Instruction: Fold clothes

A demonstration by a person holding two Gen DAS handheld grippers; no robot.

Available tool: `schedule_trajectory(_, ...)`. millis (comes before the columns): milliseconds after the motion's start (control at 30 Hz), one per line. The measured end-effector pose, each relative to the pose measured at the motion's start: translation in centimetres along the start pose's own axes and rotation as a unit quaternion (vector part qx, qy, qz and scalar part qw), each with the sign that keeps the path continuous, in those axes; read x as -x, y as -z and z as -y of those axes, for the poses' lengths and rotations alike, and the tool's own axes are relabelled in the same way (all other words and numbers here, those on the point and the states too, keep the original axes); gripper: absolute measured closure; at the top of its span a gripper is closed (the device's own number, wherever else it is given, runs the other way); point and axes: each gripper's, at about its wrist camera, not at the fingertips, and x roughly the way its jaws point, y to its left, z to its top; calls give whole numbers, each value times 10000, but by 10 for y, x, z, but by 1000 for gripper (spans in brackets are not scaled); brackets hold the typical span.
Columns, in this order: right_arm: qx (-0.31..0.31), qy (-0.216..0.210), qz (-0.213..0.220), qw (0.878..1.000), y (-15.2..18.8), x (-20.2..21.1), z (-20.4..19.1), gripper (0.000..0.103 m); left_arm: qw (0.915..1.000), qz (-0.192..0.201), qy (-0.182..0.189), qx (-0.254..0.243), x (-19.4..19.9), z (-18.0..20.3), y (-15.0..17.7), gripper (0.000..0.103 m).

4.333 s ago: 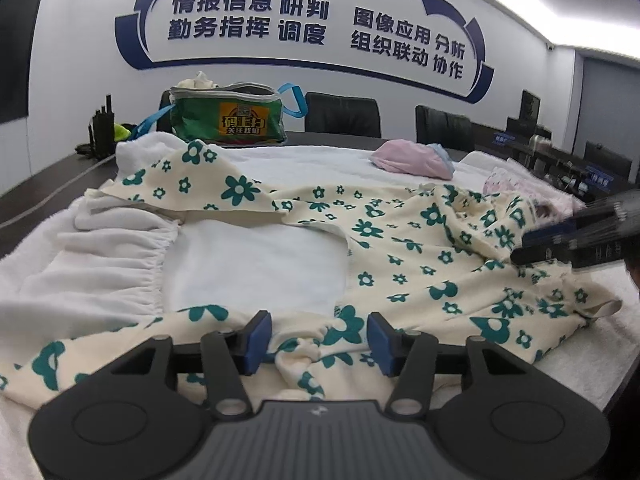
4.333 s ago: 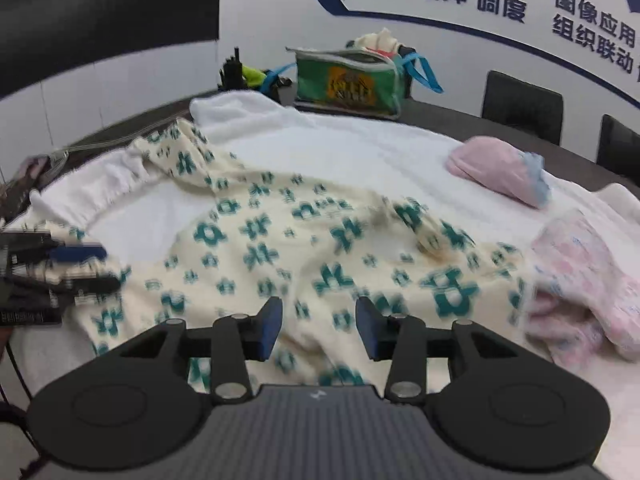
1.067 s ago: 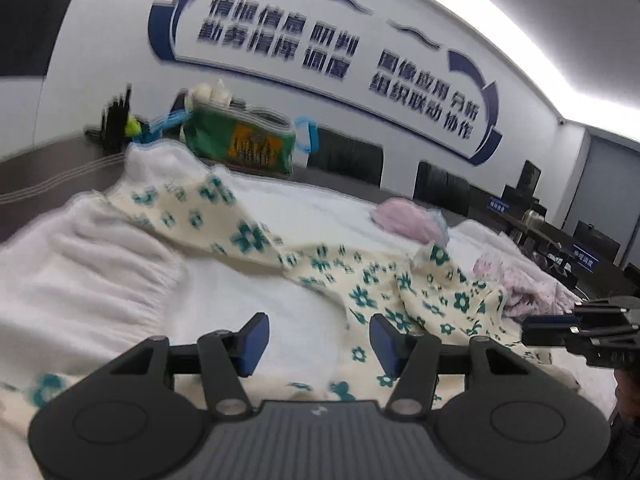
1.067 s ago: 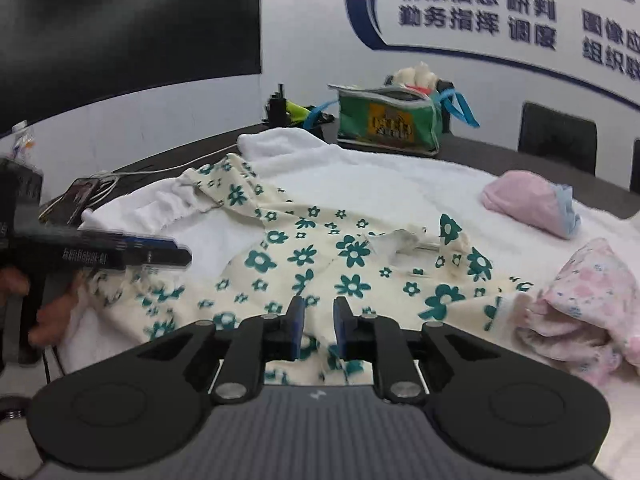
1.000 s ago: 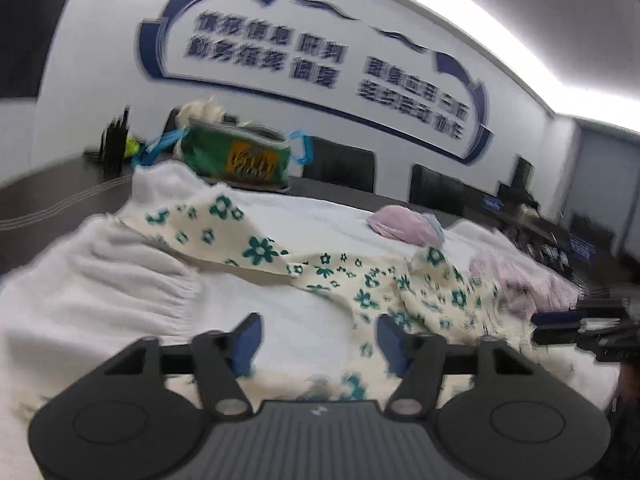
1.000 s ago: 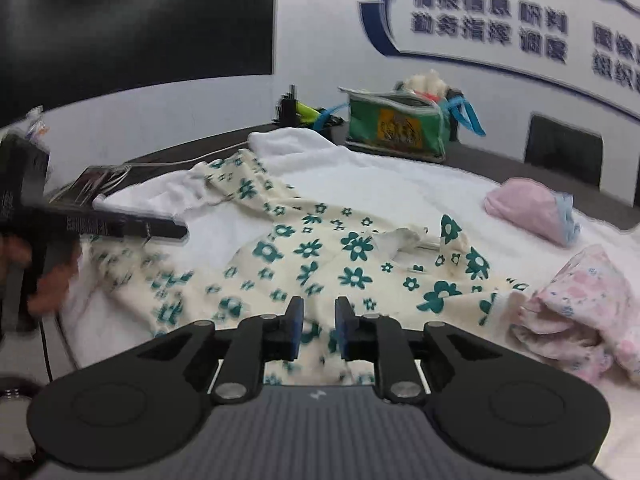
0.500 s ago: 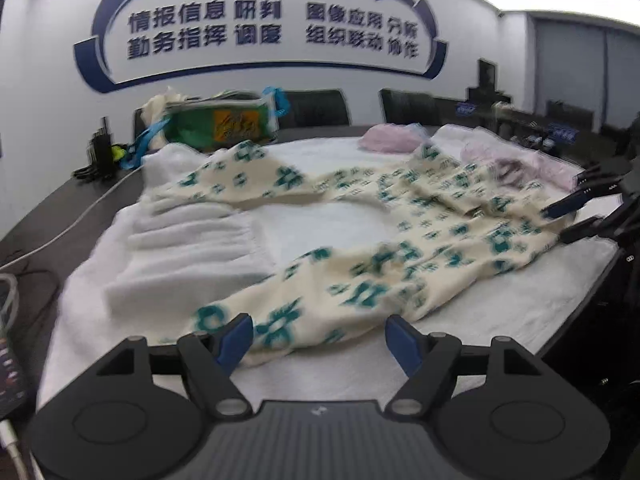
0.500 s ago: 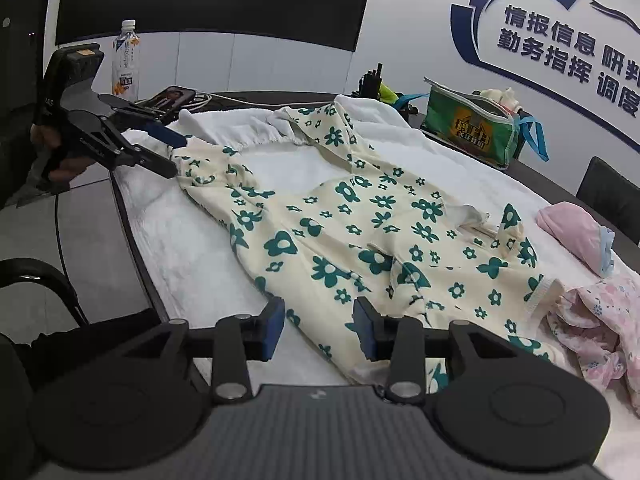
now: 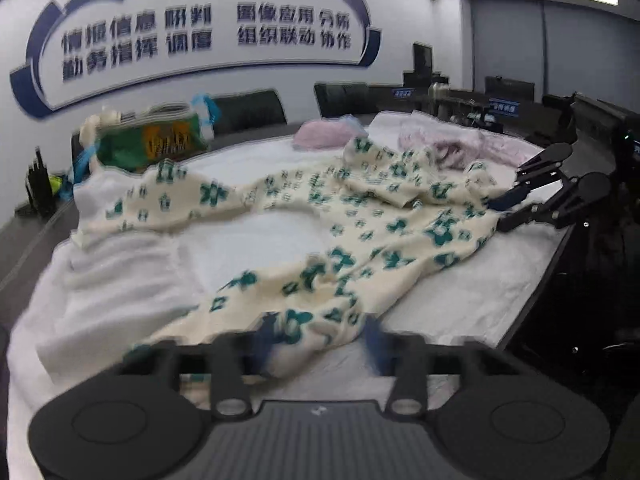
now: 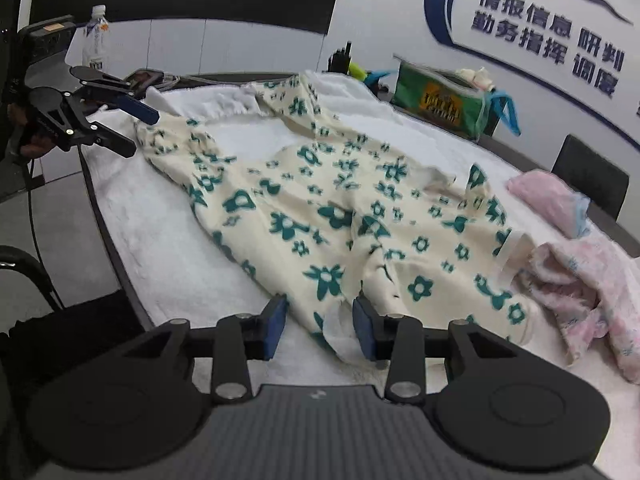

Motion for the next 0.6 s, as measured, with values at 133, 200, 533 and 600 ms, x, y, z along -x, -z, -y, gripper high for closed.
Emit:
schedule_trajectory(133,-230,-105,11,9997,-4,-3,9,95,9998,-26,167,101,-1,-6,-1,91)
schedule_trajectory(200,-182,-178,72,9996,-6,-2,8,97,9996,-13,254,152,1,-8,-1,97)
schedule_trajectory(533,39,-520,222,9984,-12,23,8,100,9985,203,514,53,19,-23,-25,100)
schedule_trajectory(600,74,-589,313,9977,-18,27,13,100,9988,245,418,-76,15,-26,-38,100)
